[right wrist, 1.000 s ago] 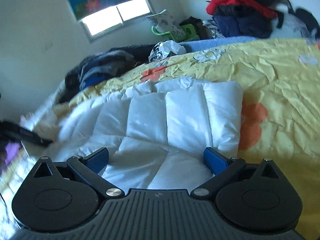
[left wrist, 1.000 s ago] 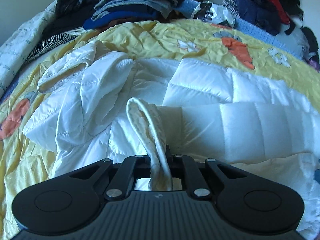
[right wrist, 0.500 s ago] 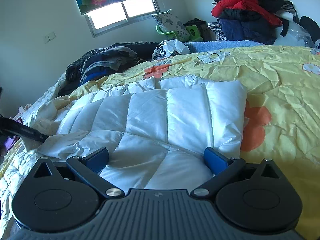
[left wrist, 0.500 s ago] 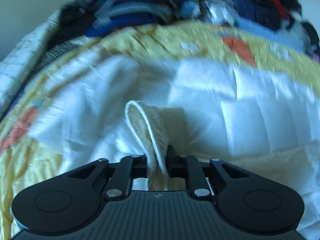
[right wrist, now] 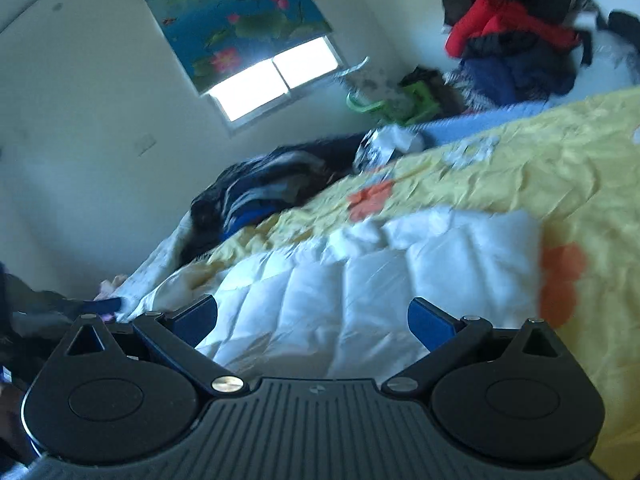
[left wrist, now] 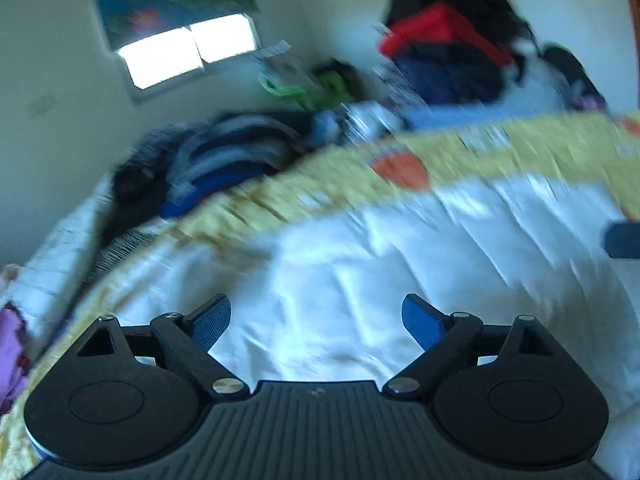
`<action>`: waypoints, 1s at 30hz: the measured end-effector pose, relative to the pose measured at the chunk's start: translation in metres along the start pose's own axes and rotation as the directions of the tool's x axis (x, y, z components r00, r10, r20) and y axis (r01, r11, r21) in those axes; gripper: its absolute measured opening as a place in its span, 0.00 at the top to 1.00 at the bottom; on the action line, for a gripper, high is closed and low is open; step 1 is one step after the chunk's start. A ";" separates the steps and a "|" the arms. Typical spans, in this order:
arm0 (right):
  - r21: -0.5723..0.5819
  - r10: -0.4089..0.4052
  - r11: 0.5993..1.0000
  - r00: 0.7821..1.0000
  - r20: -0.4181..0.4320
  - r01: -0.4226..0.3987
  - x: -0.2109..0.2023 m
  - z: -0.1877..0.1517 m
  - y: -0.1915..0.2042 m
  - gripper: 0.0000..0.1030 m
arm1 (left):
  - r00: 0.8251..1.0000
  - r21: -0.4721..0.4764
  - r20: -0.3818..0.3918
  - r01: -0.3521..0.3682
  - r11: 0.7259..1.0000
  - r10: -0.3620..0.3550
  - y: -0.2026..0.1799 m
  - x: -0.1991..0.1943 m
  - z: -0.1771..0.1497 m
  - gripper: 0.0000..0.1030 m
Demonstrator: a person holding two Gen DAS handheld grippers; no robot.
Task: Fold small clothes
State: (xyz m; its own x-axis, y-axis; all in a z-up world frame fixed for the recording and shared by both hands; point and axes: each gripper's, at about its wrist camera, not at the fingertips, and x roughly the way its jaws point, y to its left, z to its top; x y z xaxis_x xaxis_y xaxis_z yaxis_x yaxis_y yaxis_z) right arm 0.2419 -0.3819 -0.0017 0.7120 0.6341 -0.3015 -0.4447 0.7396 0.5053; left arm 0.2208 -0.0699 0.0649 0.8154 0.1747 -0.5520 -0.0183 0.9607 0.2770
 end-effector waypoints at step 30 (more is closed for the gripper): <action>-0.099 -0.083 0.993 0.984 -0.160 0.067 0.030 -0.028 0.003 0.00 | 0.971 -0.894 -0.155 -0.059 0.444 -0.182 0.303 0.130 -0.042 0.25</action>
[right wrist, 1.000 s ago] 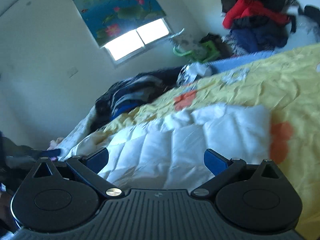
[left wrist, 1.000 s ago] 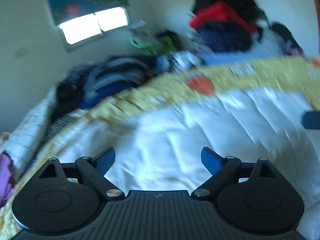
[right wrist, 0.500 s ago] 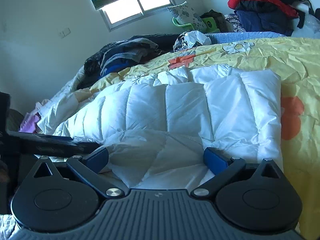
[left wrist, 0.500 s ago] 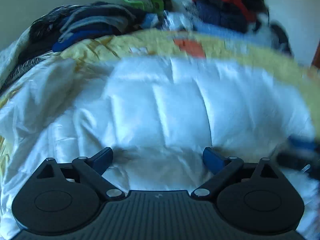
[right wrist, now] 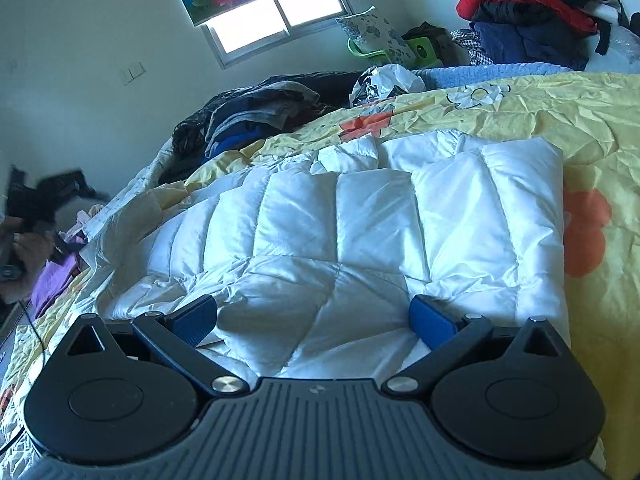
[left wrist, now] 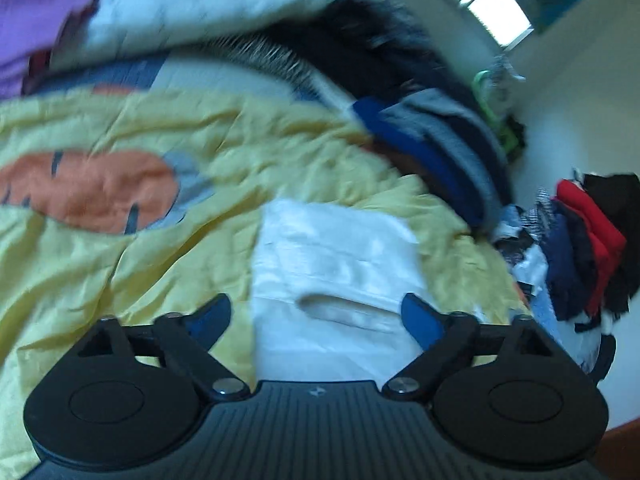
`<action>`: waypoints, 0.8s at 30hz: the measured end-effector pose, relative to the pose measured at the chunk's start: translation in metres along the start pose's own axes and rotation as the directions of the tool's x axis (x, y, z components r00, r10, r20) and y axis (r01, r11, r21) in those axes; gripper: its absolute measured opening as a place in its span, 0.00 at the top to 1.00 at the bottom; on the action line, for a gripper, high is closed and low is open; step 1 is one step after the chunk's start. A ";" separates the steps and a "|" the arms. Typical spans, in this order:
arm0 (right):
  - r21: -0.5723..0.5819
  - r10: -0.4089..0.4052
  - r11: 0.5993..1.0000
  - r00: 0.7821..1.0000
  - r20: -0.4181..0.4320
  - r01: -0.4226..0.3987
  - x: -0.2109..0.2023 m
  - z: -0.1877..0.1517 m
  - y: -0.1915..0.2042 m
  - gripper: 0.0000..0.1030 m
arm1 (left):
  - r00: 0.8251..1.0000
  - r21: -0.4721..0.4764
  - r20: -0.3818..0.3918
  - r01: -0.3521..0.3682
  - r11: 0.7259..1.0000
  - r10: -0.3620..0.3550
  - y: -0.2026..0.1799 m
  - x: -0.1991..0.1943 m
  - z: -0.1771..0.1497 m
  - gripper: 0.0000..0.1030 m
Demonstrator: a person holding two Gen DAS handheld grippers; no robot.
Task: Fold small clothes
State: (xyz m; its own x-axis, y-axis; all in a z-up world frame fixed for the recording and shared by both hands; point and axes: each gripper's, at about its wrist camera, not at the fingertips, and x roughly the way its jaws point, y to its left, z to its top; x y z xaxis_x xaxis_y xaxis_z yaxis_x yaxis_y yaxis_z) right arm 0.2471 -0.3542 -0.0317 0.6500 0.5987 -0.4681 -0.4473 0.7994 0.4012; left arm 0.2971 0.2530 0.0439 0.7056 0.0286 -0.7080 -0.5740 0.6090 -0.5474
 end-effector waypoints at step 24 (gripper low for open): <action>0.024 0.017 1.000 1.000 0.013 -0.017 -0.004 0.001 -0.002 0.00 | 0.983 0.006 0.087 0.163 0.987 -0.162 -0.030 -0.042 -0.007 0.90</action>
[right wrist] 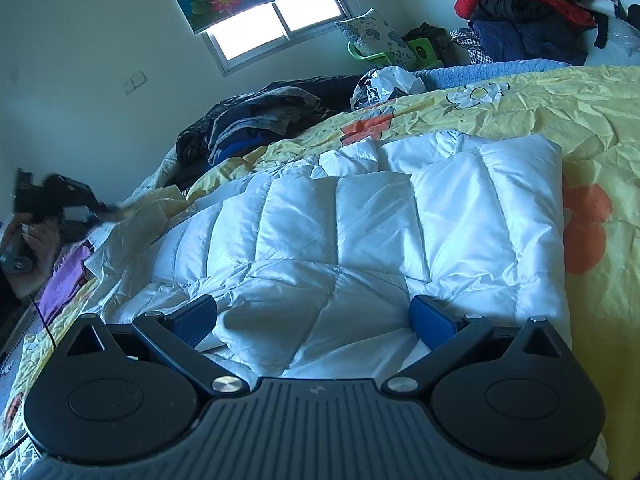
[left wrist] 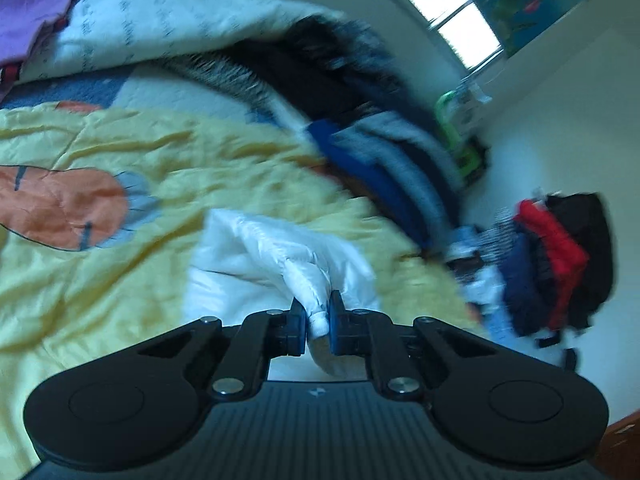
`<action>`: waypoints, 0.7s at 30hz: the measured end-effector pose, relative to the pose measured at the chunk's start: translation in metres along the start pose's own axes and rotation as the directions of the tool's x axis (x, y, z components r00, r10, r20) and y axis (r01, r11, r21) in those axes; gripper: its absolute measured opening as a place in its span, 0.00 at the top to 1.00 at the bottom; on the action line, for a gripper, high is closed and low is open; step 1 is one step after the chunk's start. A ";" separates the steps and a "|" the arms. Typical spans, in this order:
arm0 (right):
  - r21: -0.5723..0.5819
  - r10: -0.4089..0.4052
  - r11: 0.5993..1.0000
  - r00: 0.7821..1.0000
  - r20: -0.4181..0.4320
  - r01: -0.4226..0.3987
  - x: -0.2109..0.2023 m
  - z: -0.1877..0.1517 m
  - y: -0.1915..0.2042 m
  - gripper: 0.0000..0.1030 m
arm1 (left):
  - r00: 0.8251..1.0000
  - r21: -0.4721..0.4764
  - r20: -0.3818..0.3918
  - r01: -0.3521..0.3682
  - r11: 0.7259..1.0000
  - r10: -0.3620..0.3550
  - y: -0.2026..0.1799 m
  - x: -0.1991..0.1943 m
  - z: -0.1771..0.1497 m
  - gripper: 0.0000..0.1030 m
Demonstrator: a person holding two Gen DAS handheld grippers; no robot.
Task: Fold small clothes
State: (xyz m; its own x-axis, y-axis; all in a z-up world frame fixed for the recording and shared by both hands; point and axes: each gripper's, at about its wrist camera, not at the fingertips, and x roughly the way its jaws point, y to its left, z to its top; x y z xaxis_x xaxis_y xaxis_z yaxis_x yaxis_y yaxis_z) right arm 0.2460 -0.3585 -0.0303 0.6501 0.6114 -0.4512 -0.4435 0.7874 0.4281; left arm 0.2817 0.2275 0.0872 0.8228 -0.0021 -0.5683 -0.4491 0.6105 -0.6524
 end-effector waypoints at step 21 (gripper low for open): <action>0.718 0.664 0.394 0.718 0.210 -0.574 0.034 -0.008 -0.008 0.00 | 0.887 -0.130 -0.259 0.360 0.924 -0.382 -0.076 -0.038 -0.231 0.90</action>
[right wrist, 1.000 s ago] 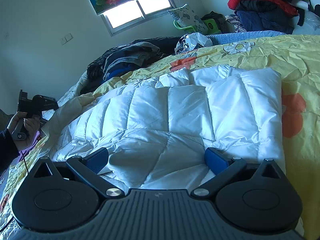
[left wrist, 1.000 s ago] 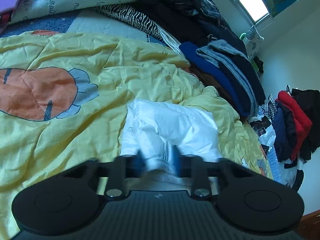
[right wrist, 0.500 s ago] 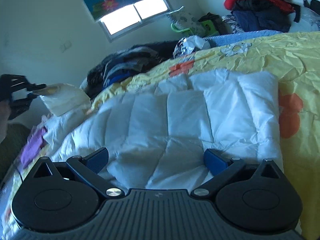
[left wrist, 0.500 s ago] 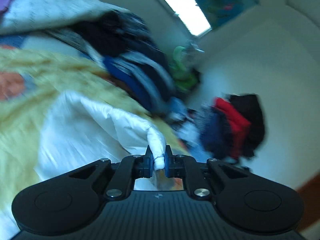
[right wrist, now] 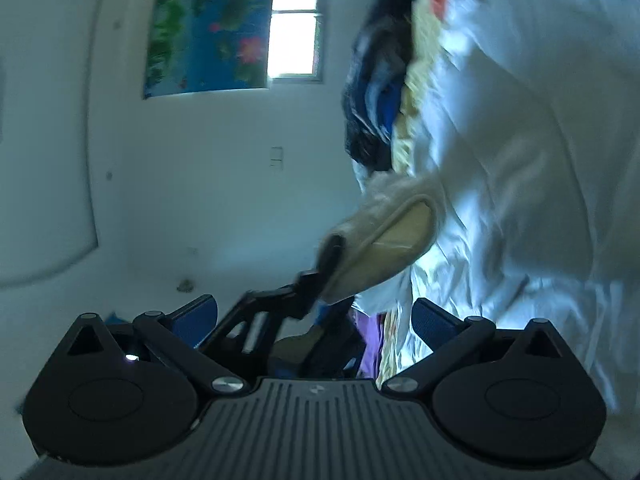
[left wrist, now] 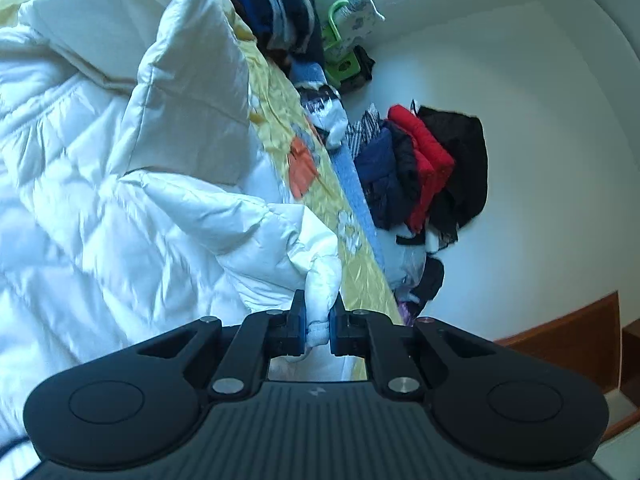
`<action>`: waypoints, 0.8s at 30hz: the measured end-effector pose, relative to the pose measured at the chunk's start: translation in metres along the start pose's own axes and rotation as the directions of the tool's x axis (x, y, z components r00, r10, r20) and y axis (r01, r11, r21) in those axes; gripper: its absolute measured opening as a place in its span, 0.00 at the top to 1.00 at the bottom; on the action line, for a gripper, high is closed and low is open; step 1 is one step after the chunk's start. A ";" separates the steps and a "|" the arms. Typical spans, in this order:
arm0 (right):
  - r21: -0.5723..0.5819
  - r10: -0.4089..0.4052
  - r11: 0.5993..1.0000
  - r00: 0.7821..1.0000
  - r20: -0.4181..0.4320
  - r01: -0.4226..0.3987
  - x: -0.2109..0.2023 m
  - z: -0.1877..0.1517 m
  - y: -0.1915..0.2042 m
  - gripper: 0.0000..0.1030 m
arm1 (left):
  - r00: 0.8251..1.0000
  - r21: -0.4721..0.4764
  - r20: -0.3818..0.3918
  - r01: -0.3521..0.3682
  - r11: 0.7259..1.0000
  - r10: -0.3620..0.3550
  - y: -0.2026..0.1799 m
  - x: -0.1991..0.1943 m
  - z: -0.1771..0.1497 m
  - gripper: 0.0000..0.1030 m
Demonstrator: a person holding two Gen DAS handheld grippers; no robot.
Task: Fold small clothes
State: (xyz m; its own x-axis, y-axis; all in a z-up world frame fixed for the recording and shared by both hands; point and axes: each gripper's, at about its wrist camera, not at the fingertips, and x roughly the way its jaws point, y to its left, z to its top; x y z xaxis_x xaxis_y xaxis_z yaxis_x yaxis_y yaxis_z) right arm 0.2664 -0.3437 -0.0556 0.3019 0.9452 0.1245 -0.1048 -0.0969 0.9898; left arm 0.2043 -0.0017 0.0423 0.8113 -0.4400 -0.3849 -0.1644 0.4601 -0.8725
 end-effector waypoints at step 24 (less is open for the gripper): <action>-0.151 -0.086 0.981 0.973 0.216 0.120 -0.021 0.003 0.006 0.84 | 0.976 0.596 -0.084 -0.111 0.796 0.199 -0.005 -0.042 -0.069 0.86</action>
State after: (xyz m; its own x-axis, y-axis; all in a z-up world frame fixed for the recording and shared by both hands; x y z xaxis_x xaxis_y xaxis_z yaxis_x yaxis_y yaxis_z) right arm 0.2628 -0.3649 -0.0520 0.5071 0.8604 0.0511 -0.2094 0.0655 0.9756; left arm 0.1317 -0.0385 0.0417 0.7126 -0.4025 -0.5747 0.1132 0.8743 -0.4720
